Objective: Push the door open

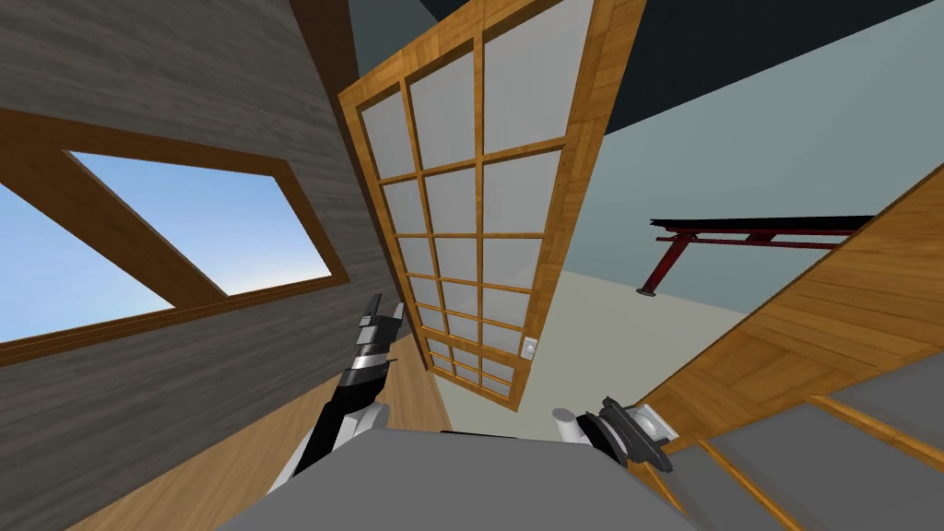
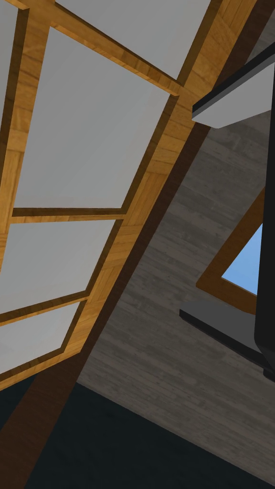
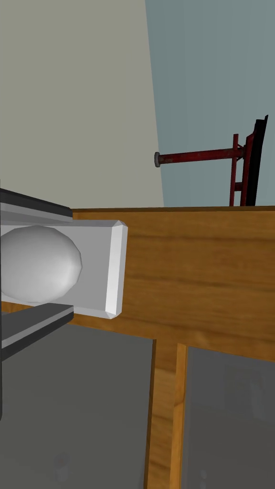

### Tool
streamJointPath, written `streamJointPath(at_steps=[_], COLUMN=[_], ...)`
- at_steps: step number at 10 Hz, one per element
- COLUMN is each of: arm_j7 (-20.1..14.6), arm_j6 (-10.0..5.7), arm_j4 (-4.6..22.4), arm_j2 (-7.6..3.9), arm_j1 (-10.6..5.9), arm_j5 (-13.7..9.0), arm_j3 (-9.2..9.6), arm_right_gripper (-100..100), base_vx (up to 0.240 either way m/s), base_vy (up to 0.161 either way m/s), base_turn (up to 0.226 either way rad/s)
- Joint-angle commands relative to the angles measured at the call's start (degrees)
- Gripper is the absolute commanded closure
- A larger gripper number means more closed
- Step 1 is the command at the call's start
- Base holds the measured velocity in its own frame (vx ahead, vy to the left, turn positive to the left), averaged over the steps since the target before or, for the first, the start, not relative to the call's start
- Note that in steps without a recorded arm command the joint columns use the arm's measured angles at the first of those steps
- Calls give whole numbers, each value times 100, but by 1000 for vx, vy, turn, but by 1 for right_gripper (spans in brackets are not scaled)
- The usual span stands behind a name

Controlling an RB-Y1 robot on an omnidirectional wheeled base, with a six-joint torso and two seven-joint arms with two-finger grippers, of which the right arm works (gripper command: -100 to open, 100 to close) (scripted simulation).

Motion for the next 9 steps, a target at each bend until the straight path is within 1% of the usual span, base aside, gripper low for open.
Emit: streamJointPath(at_steps=[1,2,3,4,5,6,7,8,9], arm_j7=[-59,-59,-80,-80,-80,-102,-102,-124,-124], arm_j6=[-66,-66,-58,-58,-58,-49,-49,-40,-40], arm_j4=[150,150,203,203,203,259,259,314,314], arm_j2=[-137,-137,-177,-177,-177,-212,-212,-247,-247], arm_j1=[-22,-22,-55,-55,-55,-90,-90,-126,-126], arm_j5=[42,42,100,100,100,160,160,220,220], arm_j3=[-286,-354,-513,-609,-609,-801,-871,-1041,-1134], arm_right_gripper=[100,100,100,100,100,100,100,100,100], base_vx=[-28,-19,-9,0,8,-5,-15,-30,-23], base_vy=[-46,-49,-42,-36,-22,-26,-26,-37,-46], base_turn=[109,88,126,67,7,124,77,148,109])
